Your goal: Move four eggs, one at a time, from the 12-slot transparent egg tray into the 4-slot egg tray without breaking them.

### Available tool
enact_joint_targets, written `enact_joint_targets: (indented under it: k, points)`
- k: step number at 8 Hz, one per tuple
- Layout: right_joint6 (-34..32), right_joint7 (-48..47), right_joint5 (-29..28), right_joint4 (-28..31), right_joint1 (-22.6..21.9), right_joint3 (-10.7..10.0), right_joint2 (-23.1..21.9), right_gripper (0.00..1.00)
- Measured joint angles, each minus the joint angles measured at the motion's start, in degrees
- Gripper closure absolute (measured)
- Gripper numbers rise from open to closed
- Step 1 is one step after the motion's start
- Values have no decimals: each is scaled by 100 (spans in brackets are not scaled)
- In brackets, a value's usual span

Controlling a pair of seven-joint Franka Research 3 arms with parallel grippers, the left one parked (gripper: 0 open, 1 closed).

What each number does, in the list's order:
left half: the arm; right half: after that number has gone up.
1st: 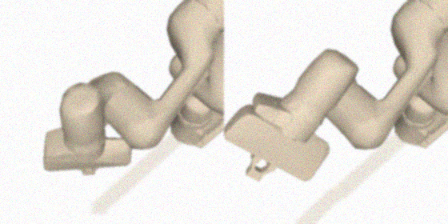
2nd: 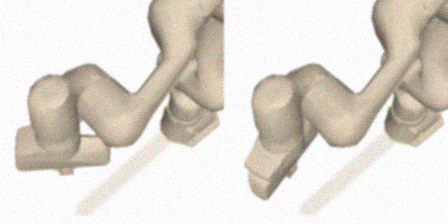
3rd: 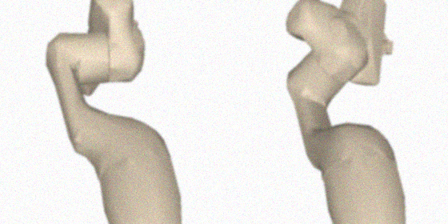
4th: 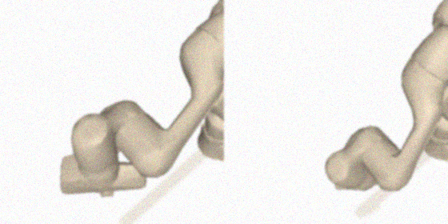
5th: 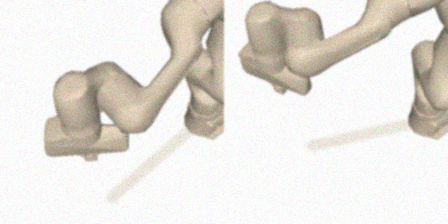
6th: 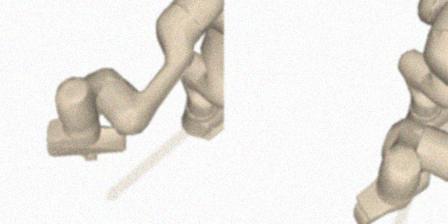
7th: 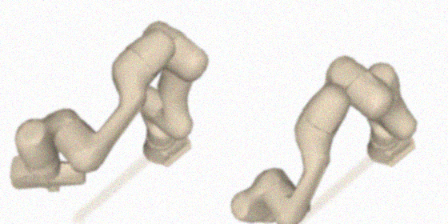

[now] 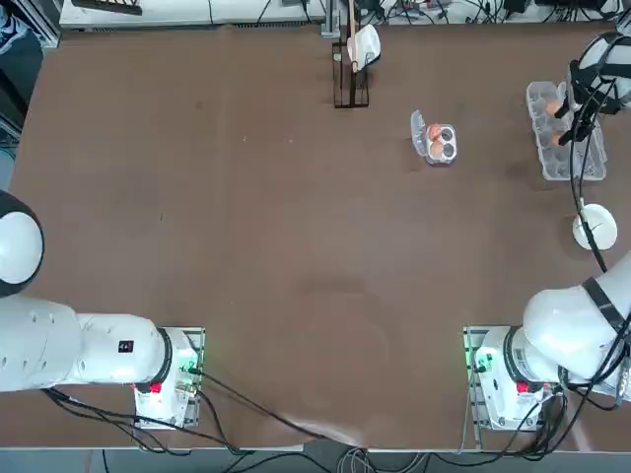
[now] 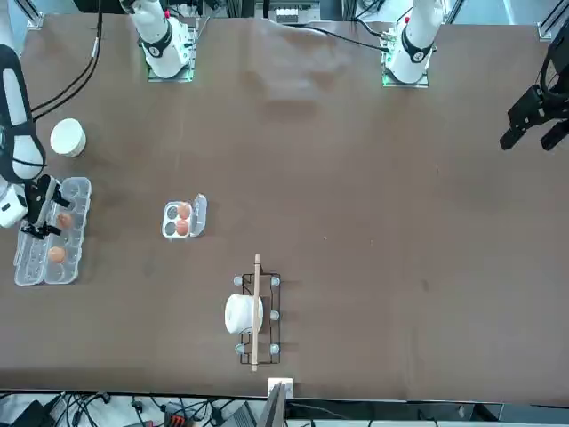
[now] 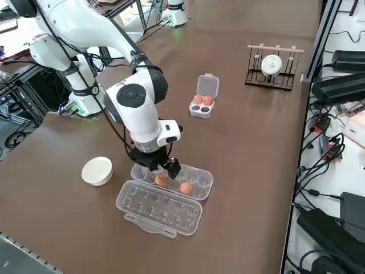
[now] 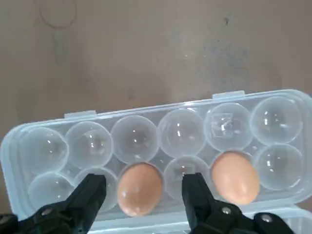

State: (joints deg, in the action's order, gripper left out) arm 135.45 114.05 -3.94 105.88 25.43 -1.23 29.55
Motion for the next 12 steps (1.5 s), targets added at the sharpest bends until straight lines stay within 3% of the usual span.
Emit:
enact_joint_targets:
  k: [10,12]
  points:
    - [-56,527,-1,-230,167,12,395,17]
    - [-84,540,-1,-229,178,12,411,26]
